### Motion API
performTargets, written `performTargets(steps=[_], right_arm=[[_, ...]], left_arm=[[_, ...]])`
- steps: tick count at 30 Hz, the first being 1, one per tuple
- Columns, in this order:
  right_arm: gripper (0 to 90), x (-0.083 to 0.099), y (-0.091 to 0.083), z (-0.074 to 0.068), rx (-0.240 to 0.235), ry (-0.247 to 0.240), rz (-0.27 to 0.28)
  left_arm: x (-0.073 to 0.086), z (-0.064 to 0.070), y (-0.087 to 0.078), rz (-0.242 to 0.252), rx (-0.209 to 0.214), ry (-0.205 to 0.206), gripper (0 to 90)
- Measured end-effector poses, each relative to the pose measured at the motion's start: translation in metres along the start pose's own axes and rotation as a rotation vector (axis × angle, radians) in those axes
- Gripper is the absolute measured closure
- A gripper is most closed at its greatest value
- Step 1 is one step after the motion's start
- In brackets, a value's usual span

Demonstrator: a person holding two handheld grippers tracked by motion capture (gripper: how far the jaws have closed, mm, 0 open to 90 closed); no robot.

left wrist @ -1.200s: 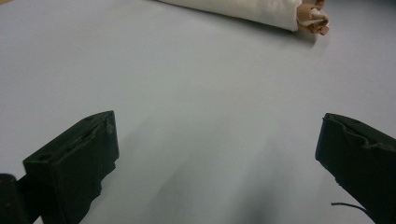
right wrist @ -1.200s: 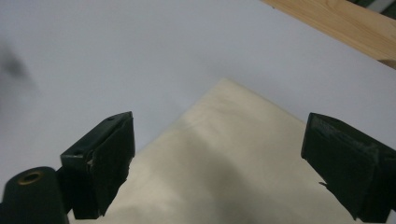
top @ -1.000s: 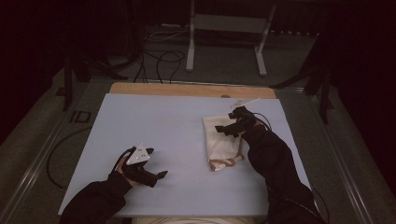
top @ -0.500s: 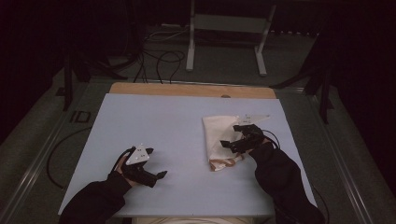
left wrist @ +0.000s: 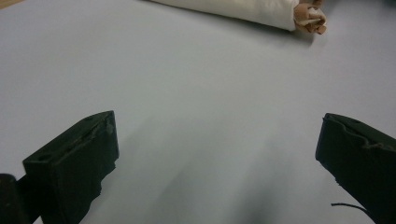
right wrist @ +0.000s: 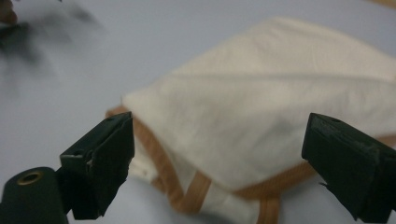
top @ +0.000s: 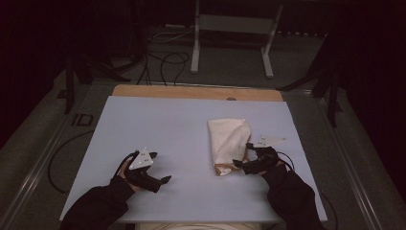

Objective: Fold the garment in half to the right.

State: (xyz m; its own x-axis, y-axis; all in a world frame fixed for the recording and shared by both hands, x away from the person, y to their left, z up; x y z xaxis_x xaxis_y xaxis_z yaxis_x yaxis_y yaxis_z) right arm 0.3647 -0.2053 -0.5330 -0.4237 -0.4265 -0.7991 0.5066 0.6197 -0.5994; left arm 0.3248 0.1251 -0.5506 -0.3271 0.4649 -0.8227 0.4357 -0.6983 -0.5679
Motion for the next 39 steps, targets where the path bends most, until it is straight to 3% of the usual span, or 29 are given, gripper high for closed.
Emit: performTargets(steps=[14, 19, 27, 33, 39], right_arm=[[9.1, 0.039, -0.016, -0.01, 0.058, 0.053, -0.012], [9.1, 0.049, -0.019, -0.011, 0.075, 0.038, -0.028], [9.2, 0.049, -0.02, 0.0, 0.119, 0.032, -0.006], [9.2, 0.049, -0.02, -0.001, 0.128, 0.011, -0.018], [9.2, 0.047, -0.021, -0.001, 0.127, 0.009, -0.011]], left_arm=[[0.001, 0.0, 0.0, -0.005, 0.002, -0.001, 0.0], [0.002, 0.0, 0.0, -0.006, 0.001, 0.0, 0.0], [0.003, 0.0, -0.001, -0.011, -0.005, 0.012, 0.0], [0.002, -0.002, -0.004, 0.007, -0.024, 0.01, 0.0], [0.006, 0.0, 0.0, -0.015, -0.013, 0.014, 0.0]])
Point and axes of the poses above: each handheld gripper's, and its own axes: y roughly forward along the jaws, x roughly out of its underside, z roughly to its right, the point moved 7 cm from there along y, roughly forward along the jaws, and after that the axes turned 2 degrees about x, right-handed, at the moved point
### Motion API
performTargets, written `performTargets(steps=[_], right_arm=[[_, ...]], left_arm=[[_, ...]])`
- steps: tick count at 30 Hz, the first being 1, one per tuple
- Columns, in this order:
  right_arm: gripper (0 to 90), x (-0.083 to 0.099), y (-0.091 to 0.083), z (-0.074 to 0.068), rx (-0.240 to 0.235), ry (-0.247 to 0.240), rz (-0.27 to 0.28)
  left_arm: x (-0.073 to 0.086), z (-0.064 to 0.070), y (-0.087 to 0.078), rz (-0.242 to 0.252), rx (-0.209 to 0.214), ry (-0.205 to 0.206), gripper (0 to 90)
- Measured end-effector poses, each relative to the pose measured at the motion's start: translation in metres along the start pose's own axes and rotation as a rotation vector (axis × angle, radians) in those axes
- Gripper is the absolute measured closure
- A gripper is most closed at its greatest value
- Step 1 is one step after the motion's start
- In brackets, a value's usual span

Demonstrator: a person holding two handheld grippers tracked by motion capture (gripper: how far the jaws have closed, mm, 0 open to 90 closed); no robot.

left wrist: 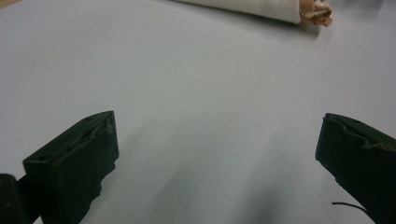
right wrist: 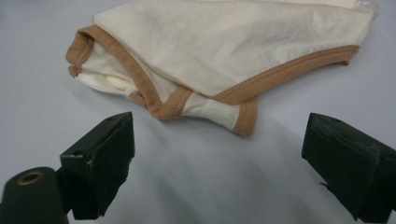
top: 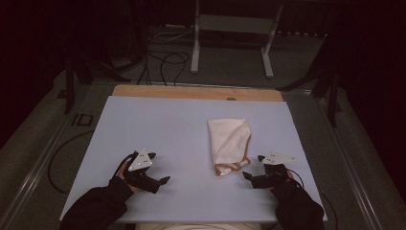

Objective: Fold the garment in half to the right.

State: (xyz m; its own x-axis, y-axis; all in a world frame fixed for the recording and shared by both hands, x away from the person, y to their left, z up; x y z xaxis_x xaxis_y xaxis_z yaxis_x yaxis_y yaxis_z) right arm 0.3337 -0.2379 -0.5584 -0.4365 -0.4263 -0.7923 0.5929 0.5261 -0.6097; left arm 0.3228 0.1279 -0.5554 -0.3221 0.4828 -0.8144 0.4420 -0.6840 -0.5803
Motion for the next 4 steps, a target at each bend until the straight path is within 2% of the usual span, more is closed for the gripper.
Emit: performTargets(steps=[4], right_arm=[[9.2, -0.001, -0.001, -0.0001, -0.001, -0.001, -0.001]], left_arm=[[-0.0002, 0.0022, 0.0009, -0.002, 0.006, 0.006, 0.0]])
Point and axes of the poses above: each handheld gripper's, and its own axes: y roughly forward along the jaws, x roughly out of its underside, z roughly to its right, the point moved 7 cm from there along y, roughly forward along the jaws, and after that the axes turned 2 degrees about x, right-handed, at the moved point
